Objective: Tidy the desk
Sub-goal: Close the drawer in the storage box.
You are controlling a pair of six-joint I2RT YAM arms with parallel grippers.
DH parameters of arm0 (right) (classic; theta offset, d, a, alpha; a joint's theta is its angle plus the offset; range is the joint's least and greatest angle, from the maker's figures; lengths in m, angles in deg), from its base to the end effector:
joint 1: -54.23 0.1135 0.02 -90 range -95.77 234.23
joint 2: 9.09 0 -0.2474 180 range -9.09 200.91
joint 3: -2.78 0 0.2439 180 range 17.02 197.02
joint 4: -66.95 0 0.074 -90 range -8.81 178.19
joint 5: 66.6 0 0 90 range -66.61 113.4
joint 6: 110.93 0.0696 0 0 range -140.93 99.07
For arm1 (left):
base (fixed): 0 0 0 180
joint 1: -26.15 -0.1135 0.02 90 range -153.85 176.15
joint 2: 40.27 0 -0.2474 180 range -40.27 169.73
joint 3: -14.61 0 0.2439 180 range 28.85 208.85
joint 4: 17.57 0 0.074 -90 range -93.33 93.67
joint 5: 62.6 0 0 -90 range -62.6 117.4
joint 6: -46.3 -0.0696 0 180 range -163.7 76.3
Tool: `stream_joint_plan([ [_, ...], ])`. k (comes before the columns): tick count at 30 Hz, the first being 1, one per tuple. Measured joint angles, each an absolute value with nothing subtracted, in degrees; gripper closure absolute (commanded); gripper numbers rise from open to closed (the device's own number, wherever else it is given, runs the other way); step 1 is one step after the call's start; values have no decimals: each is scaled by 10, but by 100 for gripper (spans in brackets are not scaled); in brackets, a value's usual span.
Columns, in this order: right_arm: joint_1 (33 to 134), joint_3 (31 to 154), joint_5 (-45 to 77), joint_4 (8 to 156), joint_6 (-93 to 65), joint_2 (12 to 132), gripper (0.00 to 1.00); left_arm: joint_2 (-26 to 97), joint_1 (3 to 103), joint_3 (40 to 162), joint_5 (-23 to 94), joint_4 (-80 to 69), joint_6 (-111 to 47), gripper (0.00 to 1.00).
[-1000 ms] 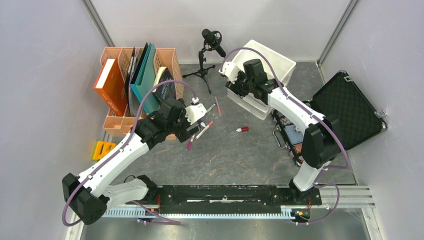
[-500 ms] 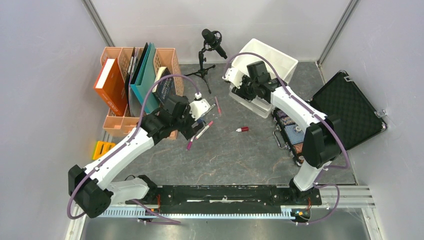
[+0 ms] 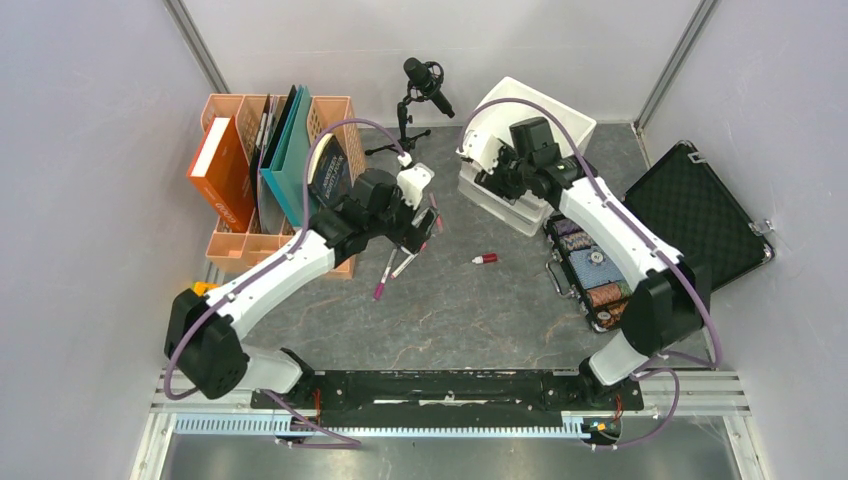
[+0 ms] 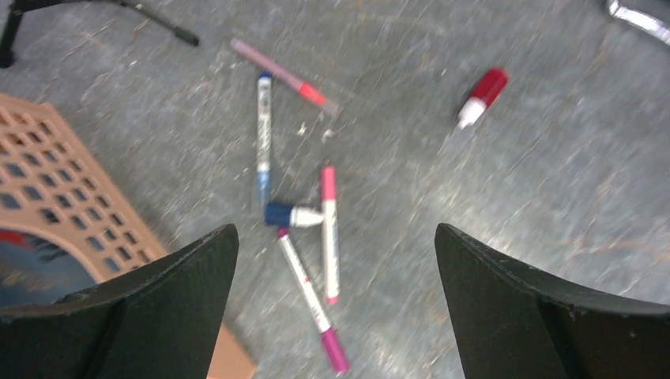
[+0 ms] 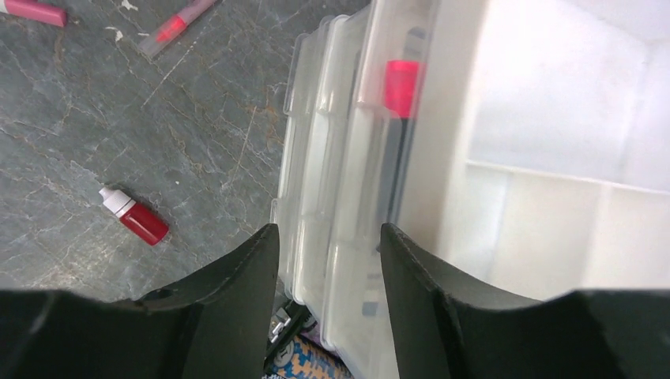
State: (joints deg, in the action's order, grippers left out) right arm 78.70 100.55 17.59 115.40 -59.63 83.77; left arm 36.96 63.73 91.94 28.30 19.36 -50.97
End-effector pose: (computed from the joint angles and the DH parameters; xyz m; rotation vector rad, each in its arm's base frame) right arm 0.3422 0.1635 0.2828 -1.2611 1.9543 -0.0065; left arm 0.2562 -0.1986 0.2691 0.8592 2.0590 -0.3088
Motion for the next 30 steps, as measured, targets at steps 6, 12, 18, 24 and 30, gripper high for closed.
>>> stream_joint_plan([
  [6, 787, 1008, 192, 1162, -583, 775, 38, 435, 627, 944, 340, 102, -389, 0],
  [12, 787, 1028, 248, 1173, -581, 768, 40, 523, 605, 988, 422, 16, -256, 0],
  [18, 776, 1032, 285, 1208, -581, 772, 43, 608, 590, 1025, 477, -48, -161, 0],
  [24, 753, 1042, 290, 1230, -581, 780, 49, 661, 587, 1049, 507, -93, -99, 0],
  [30, 743, 1042, 280, 1238, -578, 796, 63, 702, 587, 1065, 522, -151, -39, 0],
])
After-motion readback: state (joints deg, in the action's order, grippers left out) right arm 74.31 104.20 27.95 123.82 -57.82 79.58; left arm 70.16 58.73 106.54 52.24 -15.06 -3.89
